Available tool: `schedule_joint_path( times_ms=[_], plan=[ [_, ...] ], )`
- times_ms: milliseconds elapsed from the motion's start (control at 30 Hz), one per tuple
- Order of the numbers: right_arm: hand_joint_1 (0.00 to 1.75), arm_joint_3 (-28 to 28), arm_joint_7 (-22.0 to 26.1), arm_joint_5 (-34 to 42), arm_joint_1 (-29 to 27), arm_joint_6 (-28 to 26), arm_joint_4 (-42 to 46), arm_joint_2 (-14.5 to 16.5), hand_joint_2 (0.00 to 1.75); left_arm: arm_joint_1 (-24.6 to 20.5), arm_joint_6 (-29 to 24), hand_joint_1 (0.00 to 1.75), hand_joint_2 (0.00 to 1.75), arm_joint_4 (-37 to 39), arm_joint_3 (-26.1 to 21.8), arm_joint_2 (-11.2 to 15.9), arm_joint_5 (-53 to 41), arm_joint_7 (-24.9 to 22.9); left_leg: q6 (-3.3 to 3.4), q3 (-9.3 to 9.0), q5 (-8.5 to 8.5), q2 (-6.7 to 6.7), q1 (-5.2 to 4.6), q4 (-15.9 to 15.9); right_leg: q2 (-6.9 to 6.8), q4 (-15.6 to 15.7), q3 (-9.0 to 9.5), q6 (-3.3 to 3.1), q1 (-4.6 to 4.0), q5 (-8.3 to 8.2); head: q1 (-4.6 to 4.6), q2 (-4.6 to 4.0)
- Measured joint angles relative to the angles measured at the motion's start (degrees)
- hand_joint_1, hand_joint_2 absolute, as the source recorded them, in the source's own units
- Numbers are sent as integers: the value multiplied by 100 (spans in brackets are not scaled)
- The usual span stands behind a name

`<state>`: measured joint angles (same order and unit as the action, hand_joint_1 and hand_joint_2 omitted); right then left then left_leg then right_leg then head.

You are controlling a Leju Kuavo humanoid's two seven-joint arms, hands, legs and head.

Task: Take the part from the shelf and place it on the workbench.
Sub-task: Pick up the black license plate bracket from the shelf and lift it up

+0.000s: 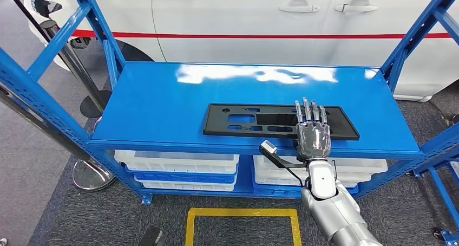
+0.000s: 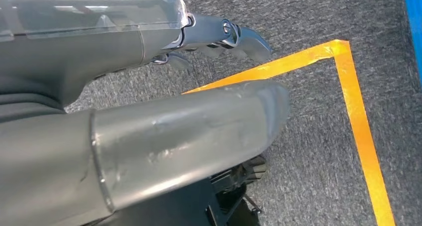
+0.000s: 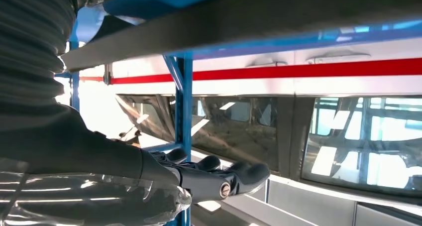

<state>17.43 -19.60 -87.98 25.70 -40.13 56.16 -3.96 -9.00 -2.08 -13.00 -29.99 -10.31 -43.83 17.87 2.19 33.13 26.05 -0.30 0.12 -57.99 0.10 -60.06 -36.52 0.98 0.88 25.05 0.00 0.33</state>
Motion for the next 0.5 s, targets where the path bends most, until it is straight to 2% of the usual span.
schedule_joint_path(
  times_ms=[67,133,167,200,233,267,333,367,433,500],
  plan=[
    [88,-17,22,0,15,0,3,0,175,-17,-3,0,0,0,0,-11,-4,3,39,-35,-61,9,28,77,-4,-390,-165,41,-2,272,2,0],
    [174,-38,45,1,12,1,-2,1,175,-25,-5,0,0,0,-1,-14,-8,5,63,-29,-67,8,18,85,-4,-1058,-468,65,-3,613,2,0],
    [175,-49,61,1,0,2,-4,1,175,-22,-8,0,0,0,-1,-14,-8,3,69,-27,-65,8,14,80,-4,-1289,-573,74,1,679,2,0],
    [175,-56,80,1,-10,2,-6,1,175,-19,-10,0,0,0,-2,-14,-5,2,66,-27,-59,7,14,71,-5,-1327,-587,83,10,632,1,0],
    [175,-62,101,1,-15,1,-6,1,175,-18,-13,0,0,0,-2,-15,-2,2,59,-27,-50,5,15,57,-6,-1184,-509,89,23,501,2,0],
    [175,-67,118,1,-14,1,-5,1,175,-19,-14,0,0,0,-2,-17,2,4,46,-28,-32,3,19,33,-8,-865,-342,93,38,309,2,0],
    [175,-78,149,1,-6,1,-1,1,175,-29,-17,0,0,0,-2,-23,8,12,0,-7,18,-4,10,-41,-6,-243,-20,79,47,91,0,0],
    [175,-82,160,1,-6,1,2,2,175,-35,-19,0,0,0,-2,-26,10,15,-24,8,39,-7,1,-74,-4,-67,63,62,44,60,0,0],
    [175,-84,168,1,-11,0,5,3,175,-41,-23,0,0,0,-2,-27,13,19,-68,26,53,-11,-13,-97,4,-10,71,5,20,77,-2,0],
    [175,-85,168,1,-10,0,8,5,175,-39,-25,0,0,0,-2,-27,15,20,-121,48,108,-8,0,-138,-2,15,84,-63,31,65,-1,0]
  ],
)
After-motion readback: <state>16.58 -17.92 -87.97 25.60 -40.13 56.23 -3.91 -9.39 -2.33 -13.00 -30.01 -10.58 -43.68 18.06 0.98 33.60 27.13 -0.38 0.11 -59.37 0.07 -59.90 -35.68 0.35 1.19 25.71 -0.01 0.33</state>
